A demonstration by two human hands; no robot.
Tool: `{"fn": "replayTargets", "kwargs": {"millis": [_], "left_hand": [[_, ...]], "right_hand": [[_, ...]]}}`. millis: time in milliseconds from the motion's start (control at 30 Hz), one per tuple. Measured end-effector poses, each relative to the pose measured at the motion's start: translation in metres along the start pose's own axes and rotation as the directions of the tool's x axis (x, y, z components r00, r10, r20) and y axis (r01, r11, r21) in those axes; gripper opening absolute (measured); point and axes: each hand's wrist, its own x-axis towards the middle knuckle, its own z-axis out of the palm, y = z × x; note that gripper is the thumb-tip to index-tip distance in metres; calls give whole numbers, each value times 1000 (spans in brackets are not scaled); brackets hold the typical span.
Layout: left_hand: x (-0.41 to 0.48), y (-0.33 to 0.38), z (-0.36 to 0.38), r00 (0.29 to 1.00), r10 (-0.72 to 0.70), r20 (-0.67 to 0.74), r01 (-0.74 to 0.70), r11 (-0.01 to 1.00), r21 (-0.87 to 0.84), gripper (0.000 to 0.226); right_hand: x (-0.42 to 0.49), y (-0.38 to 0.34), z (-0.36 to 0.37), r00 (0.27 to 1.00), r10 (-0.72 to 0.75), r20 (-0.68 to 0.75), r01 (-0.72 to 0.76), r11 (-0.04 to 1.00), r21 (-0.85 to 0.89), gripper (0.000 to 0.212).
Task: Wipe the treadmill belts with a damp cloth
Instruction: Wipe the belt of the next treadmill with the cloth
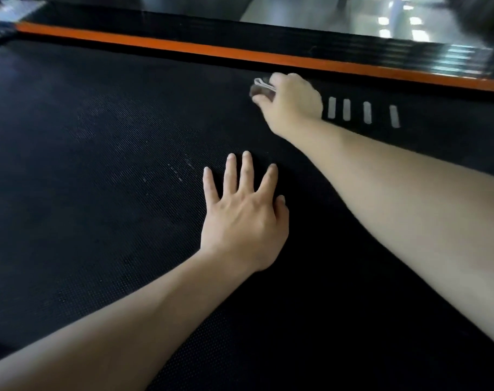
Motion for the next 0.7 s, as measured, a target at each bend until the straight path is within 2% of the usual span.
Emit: {"fn": "replayTargets", "kwargs": {"millis": [100,200,400,500,600,667,700], "left_hand": [[0,-1,0,1000,4,2,-4,1000,6,60],[1,-1,0,1000,-3,7,3,1000,-1,60],[0,-1,2,1000,-5,-4,5,1000,12,63],[0,0,2,1000,-10,6,10,1000,14,60],[0,0,2,1000,-13,8,13,1000,12,59],[0,0,2,1000,-9,2,9,1000,17,59],[0,0,2,1000,-12,2,12,1000,21,59]], "right_hand": [[11,-10,3,1000,14,-13,-15,999,-49,33],[15,16,-4,998,57,-31,-60,992,-114,37],[1,139,-52,934,313,-169,-340,927,-160,36],[-12,183,-74,884,432,-177,-457,880,-134,40],[-22,186,-80,896,416,-157,-430,900,-66,39],[-36,176,-82,939,317,-136,-330,940,-87,38],[-48,170,-81,969,224,-105,-235,966,-109,38]]}}
